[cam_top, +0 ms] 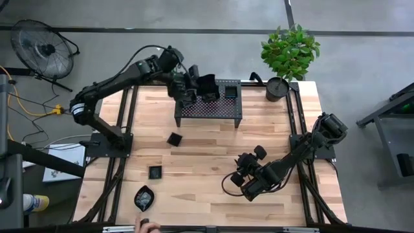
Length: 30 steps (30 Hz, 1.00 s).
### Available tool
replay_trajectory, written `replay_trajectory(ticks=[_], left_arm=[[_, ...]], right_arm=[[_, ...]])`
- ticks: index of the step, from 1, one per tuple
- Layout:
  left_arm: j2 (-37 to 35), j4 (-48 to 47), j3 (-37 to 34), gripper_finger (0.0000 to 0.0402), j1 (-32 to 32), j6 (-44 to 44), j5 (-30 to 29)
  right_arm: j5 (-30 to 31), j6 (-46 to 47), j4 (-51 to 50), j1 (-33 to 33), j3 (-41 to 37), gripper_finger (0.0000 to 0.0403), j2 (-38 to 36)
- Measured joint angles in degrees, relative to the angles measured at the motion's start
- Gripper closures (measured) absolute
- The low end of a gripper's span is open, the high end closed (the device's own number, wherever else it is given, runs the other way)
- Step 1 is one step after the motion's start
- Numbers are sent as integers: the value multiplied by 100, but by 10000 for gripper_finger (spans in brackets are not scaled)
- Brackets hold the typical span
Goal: Pick & Place Mini shaped plates
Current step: Stack the distorted square plate on top of the distorted square plate on the shelf
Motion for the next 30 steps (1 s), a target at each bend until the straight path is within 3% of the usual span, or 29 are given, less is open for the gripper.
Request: replay_trajectory(ticks=[7,11,18,30], left_arm=[[455,170,0,401,17,276,22],[681,154,0,401,17,280,-374],[805,135,-2,401,23,425,-444],[811,-9,-9,401,288,405,-68]], right_arm=[[-29,24,152,-25,-2,295,0],[-52,37,297,-23,-2,295,0],[-130,42,474,-23,-2,295,0],[-130,44,669,-21,-2,295,0]])
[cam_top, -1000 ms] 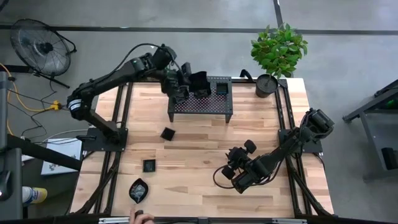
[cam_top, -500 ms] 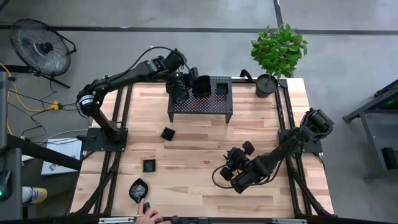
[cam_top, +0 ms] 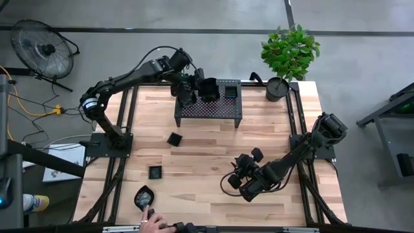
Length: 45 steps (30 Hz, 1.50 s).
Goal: Pick & Place Mini shaped plates
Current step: Stack the distorted square plate on top of the distorted square plate on the shelf
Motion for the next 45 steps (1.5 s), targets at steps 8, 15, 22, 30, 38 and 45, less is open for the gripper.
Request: replay_trajectory(ticks=[8,15,22,30,38,45], left_arm=[[129,21,7,401,-14,-29,137],[213,66,7,401,-14,-21,112],[213,68,7,401,-14,-131,110],[213,279,7,401,-175,-133,53],[213,332,7,402,-167,-138,-59],[211,319,4,402,-167,-177,-59]], right_arm=[[10,0,15,0,0,295,0],[-17,0,17,0,0,295,0],[9,-28,17,-9,0,295,0],[-31,-43,32,-9,0,295,0],[-33,-46,39,-7,0,295,0],[-33,-46,39,-7,1,295,0]])
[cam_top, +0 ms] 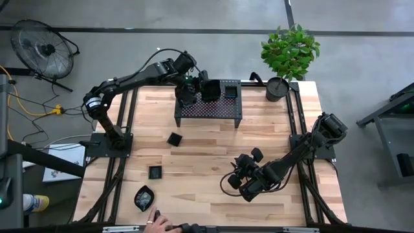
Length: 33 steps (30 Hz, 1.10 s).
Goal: Pick & Place Mini shaped plates
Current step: Stack the distorted square plate on top of the distorted square plate on the shelf
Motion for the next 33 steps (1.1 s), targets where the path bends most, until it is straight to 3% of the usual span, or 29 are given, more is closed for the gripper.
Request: replay_trajectory(ticks=[5,16,33], left_arm=[[0,-25,0,397,0,-309,-7],[-2,-24,0,342,0,-411,-161],[-2,-13,0,339,2,-667,-453]], right_arm=[[-2,0,6,0,0,295,0],[-4,0,41,0,-1,295,0],[-44,0,39,0,-1,295,0]])
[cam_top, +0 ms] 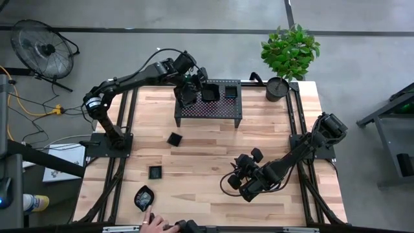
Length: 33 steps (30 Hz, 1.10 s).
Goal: Pick & Place Mini shaped plates
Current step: Stack the distorted square plate on top of the distorted square plate on the shelf, then stack the square plate on top of the square plate on the shelf
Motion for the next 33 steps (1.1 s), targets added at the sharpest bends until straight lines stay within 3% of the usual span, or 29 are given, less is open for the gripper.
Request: replay_trajectory(ticks=[9,16,24,33], left_arm=[[-2,-12,0,339,-2,-132,-244],[-46,-421,-7,339,-234,-832,-1247],[-154,-1359,-4,339,-879,-2261,-2593],[-449,-2711,-4,339,-1485,-3471,-2601]], right_arm=[[-82,38,2,11,0,295,0],[-87,42,9,11,0,295,0],[-76,19,11,11,0,295,0],[-42,-101,15,11,0,295,0]])
